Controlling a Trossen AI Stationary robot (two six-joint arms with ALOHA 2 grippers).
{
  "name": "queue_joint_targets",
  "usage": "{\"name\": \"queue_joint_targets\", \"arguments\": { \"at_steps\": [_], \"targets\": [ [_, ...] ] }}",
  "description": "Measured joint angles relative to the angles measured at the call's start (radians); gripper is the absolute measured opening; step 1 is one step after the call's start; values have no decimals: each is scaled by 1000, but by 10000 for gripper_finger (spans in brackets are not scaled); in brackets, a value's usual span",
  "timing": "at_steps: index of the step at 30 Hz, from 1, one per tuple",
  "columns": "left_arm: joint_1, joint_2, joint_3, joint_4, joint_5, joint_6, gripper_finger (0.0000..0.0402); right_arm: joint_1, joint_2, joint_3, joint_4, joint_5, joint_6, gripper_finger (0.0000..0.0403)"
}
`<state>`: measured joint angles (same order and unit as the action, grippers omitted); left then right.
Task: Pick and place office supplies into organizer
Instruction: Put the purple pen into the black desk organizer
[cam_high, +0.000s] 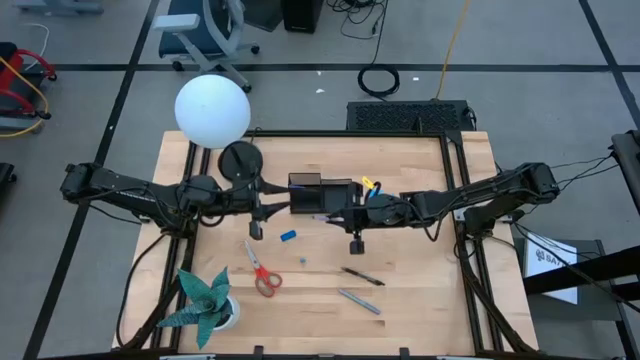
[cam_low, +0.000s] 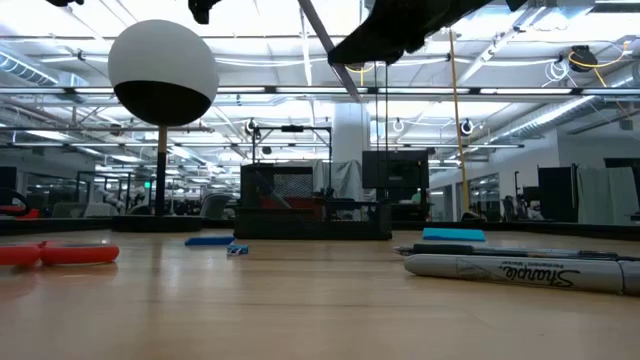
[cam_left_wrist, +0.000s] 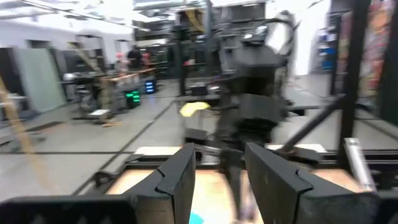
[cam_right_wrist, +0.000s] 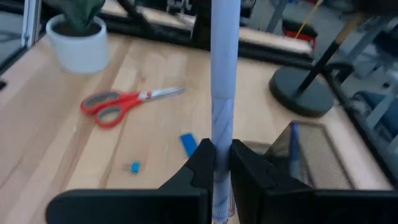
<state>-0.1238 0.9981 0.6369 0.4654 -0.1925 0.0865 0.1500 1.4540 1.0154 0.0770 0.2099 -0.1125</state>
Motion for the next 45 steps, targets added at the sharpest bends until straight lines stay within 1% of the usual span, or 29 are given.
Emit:
{"name": "queue_joint_targets", "arguments": {
  "at_steps": [4,8,11,13,19,22,28,34,42,45],
  "targets": [
    [0,0,0,-6,64,-25,148,0,-5,0,56,-2,-58,22],
    [0,11,0,-29,70,-49,148,0,-8,0,146,-4,-110,22],
    [-5,29,0,-26,70,-52,147,1,-7,0,174,-6,-144,22],
    [-9,50,0,-12,63,-51,147,0,-7,0,188,-27,-146,22],
    [-10,116,0,52,61,-32,148,-2,-7,0,206,-35,-163,22],
    [-10,138,0,91,62,2,147,-2,-7,0,206,-35,-165,22],
    [-10,143,0,100,62,43,147,-2,-7,0,208,-35,-165,22],
    [-10,158,0,125,101,43,147,-3,-7,0,212,-32,-165,22],
    [-10,192,8,155,113,47,147,-3,-7,0,215,-32,-164,22],
    [-10,193,10,194,124,47,147,-3,-7,1,213,-32,-164,22]
  ]
}}
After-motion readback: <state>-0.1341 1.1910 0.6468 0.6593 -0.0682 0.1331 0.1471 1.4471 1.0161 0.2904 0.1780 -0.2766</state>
